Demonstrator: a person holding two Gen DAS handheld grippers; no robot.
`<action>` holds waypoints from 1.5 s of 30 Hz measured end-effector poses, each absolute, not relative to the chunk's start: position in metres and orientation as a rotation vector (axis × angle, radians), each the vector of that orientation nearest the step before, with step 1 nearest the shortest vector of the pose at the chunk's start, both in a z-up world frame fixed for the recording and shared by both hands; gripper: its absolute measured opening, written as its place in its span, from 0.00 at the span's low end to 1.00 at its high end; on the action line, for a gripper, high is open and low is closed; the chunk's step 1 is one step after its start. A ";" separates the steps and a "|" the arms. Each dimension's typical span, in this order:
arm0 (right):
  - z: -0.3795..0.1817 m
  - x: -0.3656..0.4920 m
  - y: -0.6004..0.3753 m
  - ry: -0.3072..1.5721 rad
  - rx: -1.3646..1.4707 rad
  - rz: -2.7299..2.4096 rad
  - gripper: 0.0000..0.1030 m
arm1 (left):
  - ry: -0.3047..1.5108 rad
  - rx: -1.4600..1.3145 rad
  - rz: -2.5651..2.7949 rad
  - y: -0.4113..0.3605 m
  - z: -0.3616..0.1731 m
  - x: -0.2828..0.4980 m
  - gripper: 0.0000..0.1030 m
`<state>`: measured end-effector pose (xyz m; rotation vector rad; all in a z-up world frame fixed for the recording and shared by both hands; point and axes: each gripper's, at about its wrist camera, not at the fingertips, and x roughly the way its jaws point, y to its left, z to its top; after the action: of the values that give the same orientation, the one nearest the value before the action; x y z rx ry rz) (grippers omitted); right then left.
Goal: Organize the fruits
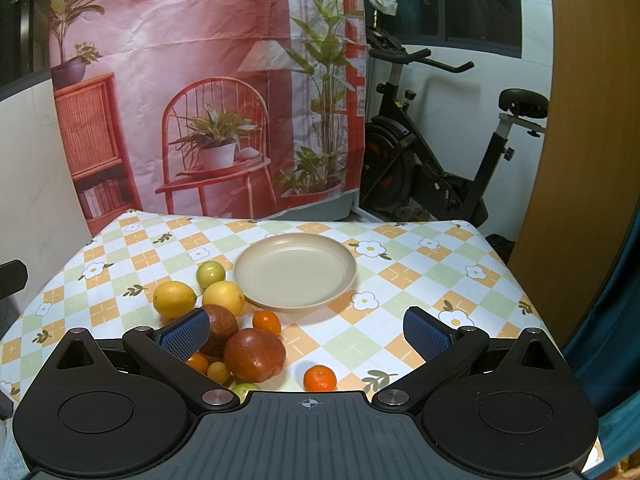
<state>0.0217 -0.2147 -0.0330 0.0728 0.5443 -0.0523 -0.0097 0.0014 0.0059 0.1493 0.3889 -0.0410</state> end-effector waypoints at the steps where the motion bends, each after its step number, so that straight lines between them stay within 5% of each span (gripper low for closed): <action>1: -0.033 0.022 -0.215 0.544 0.073 -0.052 1.00 | 0.389 0.149 -0.041 0.002 0.006 -0.010 1.00; 28: -0.025 0.026 -0.215 0.473 0.095 0.009 1.00 | 0.360 0.143 -0.035 0.003 0.002 0.000 1.00; 42: -0.080 0.050 -0.237 0.354 0.080 -0.012 1.00 | 0.417 0.127 -0.008 0.010 -0.035 0.044 0.99; 45: -0.094 0.054 -0.240 0.360 0.078 -0.011 1.00 | 0.436 0.125 -0.043 0.010 -0.044 0.048 0.91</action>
<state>0.0541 -0.2395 -0.0943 0.0775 0.3604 -0.0108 0.0481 0.0100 -0.0444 0.1255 0.4359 -0.0434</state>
